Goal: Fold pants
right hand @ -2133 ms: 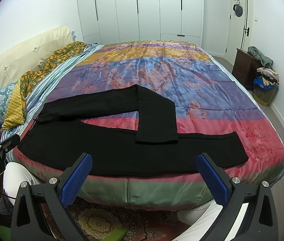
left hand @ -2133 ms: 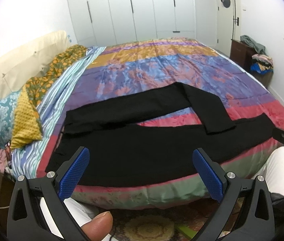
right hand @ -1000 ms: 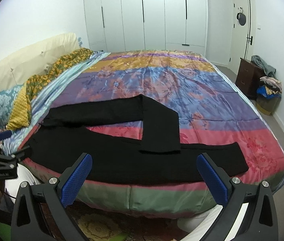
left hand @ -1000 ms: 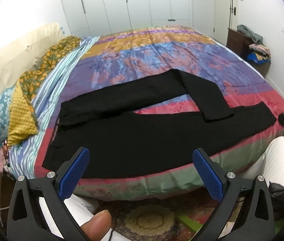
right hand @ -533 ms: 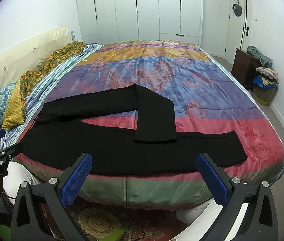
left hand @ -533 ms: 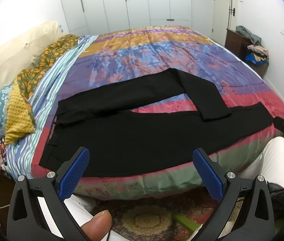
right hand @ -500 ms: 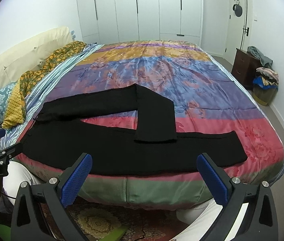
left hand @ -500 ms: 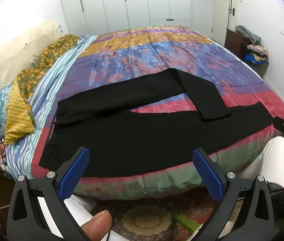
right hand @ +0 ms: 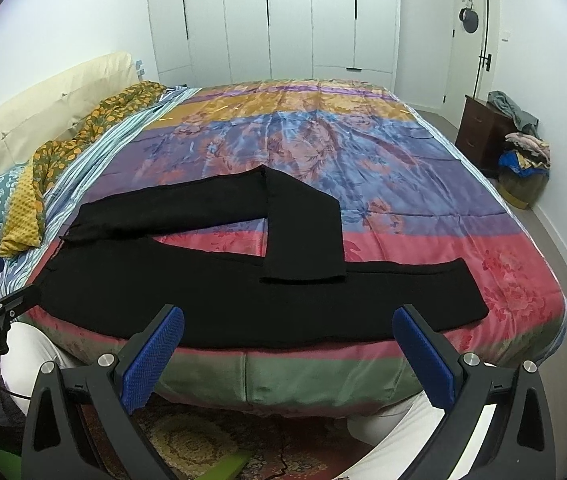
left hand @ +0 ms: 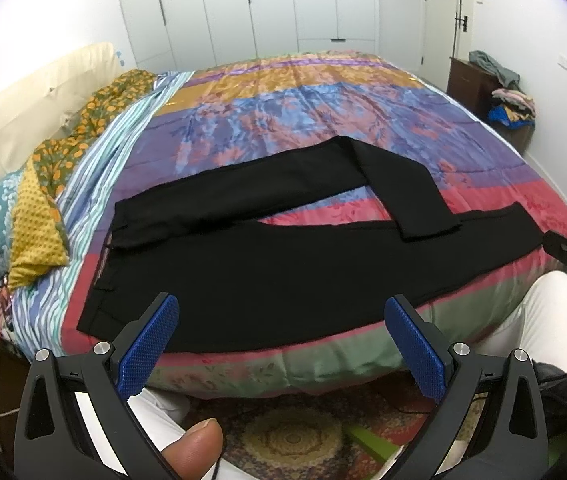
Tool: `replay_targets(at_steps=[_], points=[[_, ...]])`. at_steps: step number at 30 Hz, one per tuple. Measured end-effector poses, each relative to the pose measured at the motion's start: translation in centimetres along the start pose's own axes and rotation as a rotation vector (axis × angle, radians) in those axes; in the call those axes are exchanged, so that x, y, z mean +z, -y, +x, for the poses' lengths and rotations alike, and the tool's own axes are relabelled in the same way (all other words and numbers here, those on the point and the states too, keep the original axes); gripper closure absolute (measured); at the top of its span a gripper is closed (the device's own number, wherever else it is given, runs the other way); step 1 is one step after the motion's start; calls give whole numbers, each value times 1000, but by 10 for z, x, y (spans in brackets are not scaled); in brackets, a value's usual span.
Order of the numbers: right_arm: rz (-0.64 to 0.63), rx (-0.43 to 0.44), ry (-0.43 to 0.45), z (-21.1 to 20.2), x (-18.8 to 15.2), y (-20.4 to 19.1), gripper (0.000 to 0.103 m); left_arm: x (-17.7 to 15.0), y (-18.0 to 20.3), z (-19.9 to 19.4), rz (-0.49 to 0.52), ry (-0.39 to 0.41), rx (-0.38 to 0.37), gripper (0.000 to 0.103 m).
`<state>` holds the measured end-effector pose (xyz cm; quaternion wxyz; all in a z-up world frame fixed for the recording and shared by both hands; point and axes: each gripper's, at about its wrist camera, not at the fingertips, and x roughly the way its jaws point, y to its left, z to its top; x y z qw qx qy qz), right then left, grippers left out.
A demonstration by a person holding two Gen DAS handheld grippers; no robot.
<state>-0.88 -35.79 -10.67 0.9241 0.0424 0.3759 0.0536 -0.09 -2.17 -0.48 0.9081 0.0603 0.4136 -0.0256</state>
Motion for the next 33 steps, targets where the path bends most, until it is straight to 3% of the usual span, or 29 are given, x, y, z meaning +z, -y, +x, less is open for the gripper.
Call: replay_targets(at_steps=[33], points=[[-21,21,-14,2,0,-2,0,1,-13,11,-43,-39,16,0]])
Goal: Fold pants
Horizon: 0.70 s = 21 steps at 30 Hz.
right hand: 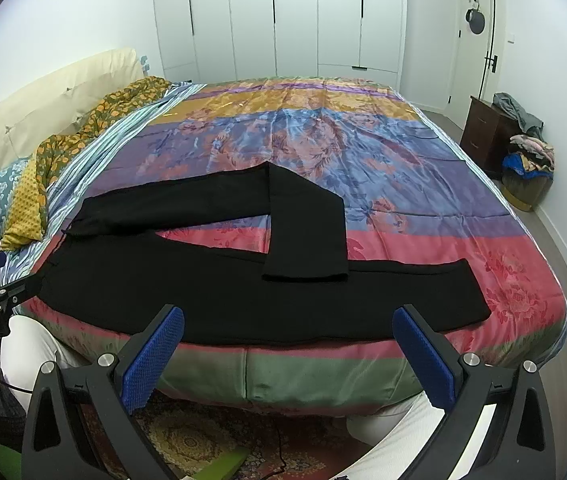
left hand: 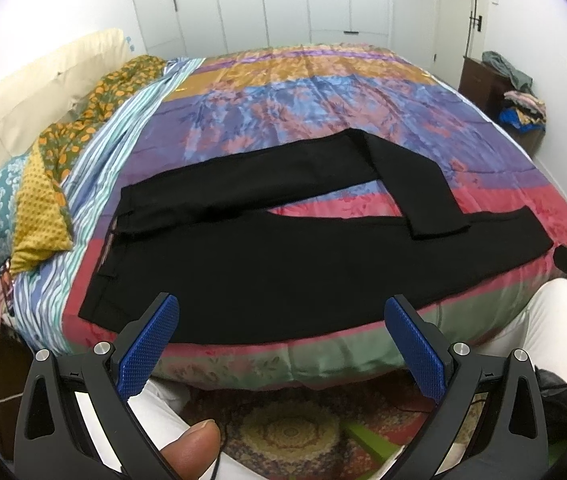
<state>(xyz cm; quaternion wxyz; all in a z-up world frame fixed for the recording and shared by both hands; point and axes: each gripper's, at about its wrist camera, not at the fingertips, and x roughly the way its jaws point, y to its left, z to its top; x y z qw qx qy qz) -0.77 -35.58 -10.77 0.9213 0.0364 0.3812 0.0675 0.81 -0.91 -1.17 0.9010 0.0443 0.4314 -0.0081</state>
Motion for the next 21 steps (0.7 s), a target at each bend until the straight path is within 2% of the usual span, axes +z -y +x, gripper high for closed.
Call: replay_targets(at_steps=[21], points=[[-38,17,-28,12,-5,-10,0,-5,-9,7,-35,-17,6,1]])
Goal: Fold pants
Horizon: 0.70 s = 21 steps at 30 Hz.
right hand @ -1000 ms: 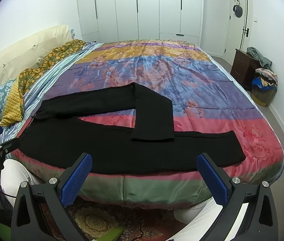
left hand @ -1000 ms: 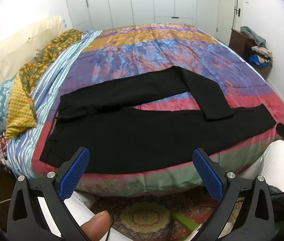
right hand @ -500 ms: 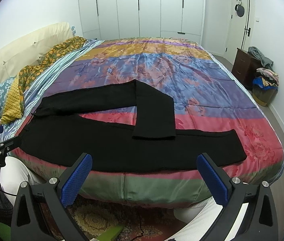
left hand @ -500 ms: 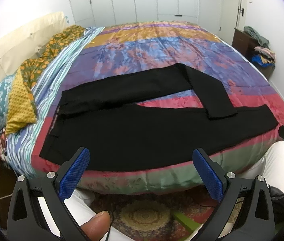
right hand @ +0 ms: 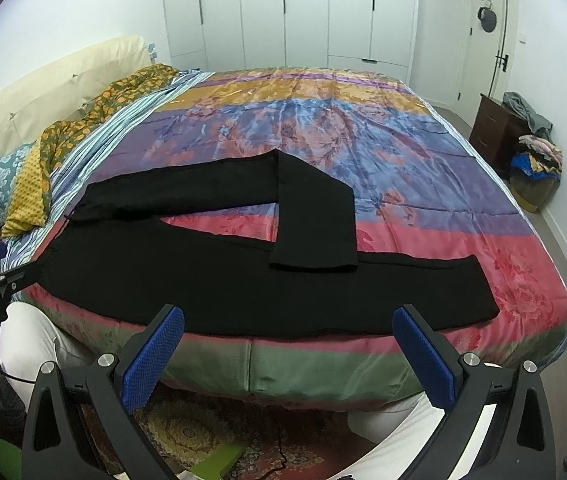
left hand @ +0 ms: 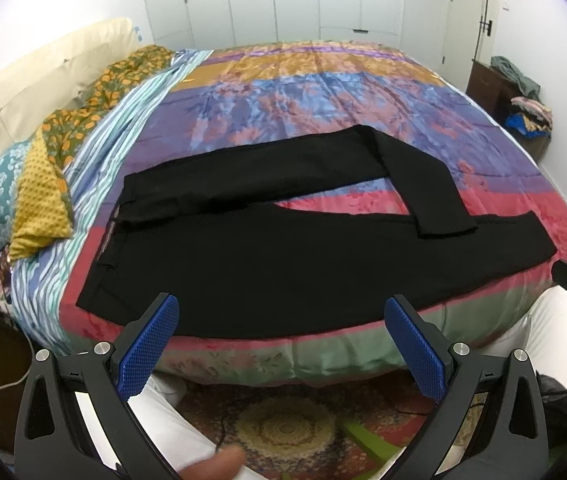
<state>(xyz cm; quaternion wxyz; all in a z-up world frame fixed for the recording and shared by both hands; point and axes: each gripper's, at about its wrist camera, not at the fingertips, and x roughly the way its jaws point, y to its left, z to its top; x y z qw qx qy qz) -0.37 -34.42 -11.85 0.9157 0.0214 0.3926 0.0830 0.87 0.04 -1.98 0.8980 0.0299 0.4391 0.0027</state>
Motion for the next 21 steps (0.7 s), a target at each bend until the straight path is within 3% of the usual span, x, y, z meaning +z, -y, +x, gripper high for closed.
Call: replay_targets(at_steps=[6,15,21], points=[[-6,3,4,4,0,0,0,0,-1,0,-2,-1,10,1],[22,88,-57,25,-8,-3,0,-1,-1,0,-1,-5,9,1],[15,106,-53,28,-8,-2,0,0,-1,3,-6,-16,7,1]])
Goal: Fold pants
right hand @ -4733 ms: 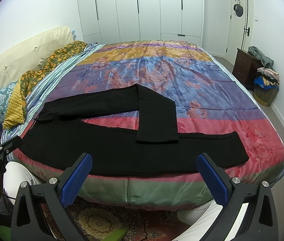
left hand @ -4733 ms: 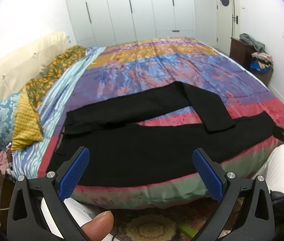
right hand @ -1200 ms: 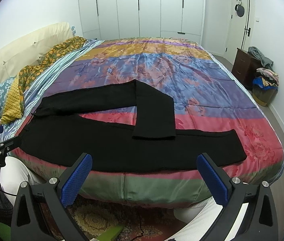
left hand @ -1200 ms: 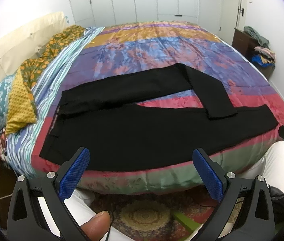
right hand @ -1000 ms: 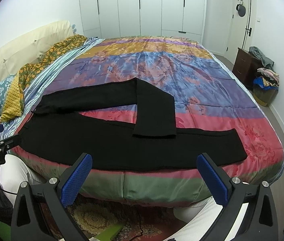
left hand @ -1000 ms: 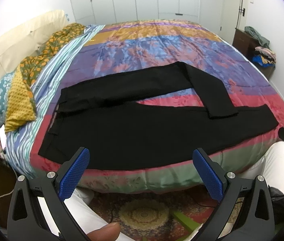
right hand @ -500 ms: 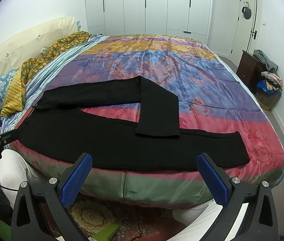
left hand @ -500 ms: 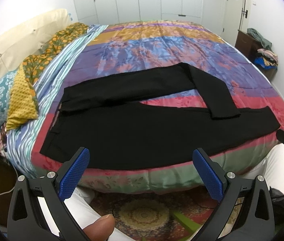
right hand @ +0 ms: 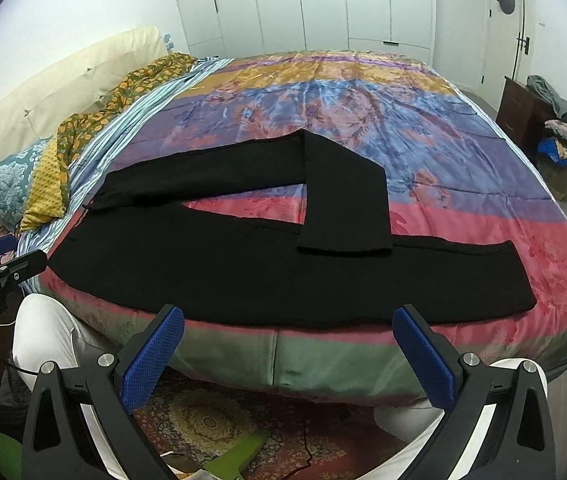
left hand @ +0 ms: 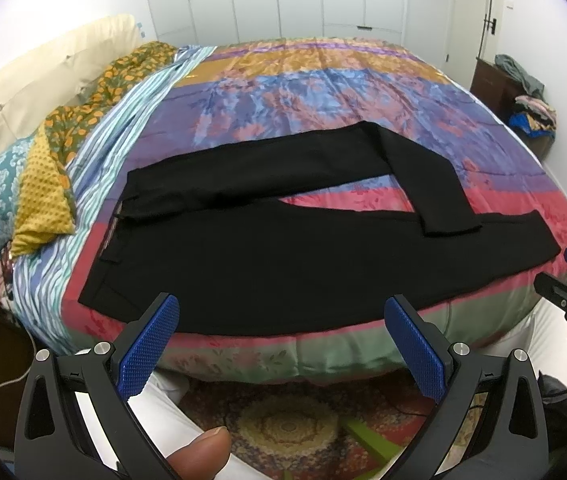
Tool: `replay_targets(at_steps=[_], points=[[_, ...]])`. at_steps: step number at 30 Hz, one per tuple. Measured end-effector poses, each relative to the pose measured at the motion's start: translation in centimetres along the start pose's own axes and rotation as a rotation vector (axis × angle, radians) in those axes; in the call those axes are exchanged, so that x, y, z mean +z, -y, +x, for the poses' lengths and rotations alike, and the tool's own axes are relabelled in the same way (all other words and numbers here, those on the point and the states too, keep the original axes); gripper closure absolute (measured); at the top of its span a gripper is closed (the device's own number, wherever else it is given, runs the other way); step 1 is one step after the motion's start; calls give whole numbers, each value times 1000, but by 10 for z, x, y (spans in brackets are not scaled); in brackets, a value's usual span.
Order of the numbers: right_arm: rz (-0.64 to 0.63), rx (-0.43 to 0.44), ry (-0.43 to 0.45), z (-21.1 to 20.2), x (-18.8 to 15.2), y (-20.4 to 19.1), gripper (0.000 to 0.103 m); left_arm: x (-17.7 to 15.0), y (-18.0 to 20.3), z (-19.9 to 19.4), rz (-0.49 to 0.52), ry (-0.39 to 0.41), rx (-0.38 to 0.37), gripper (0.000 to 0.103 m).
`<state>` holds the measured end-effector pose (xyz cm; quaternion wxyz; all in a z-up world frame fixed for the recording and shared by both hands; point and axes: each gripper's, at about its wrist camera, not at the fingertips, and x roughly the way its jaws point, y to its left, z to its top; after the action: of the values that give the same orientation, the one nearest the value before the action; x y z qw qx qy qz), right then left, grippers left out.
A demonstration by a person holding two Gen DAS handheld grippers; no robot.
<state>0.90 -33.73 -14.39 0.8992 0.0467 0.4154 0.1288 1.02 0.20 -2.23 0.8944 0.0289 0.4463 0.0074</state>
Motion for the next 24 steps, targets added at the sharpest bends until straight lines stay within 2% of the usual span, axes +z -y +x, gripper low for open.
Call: replay_targets(at_steps=[2,5,11,13,15,18,20,23,24], points=[[-17,-9,6,3,1,1,0,1,0,0,4,0,1,1],[-107,-38,15,15,5,3,0,1,0,0,1,0,0,1],[-331,-135,-26,81,15,36,0,2,-10,-1,-40,5,11,1],[-361,-111,-55,104,16,48,0,2,-12,3,-48,-12,16,1],[-372,-41,-71,121,18,51,1,2,-11,7,-48,-31,22,1],[-442,26,-63,143,23,38,1,3,-8,10,-36,-39,29,1],[-526,-7,-62,163,25,27,3,3,-5,12,-23,-46,35,1],[-590,-56,-97,202,26,27,15,4,-2,17,-8,-59,43,1],[-616,-67,-115,215,25,28,16,4,-2,18,-7,-63,46,1]])
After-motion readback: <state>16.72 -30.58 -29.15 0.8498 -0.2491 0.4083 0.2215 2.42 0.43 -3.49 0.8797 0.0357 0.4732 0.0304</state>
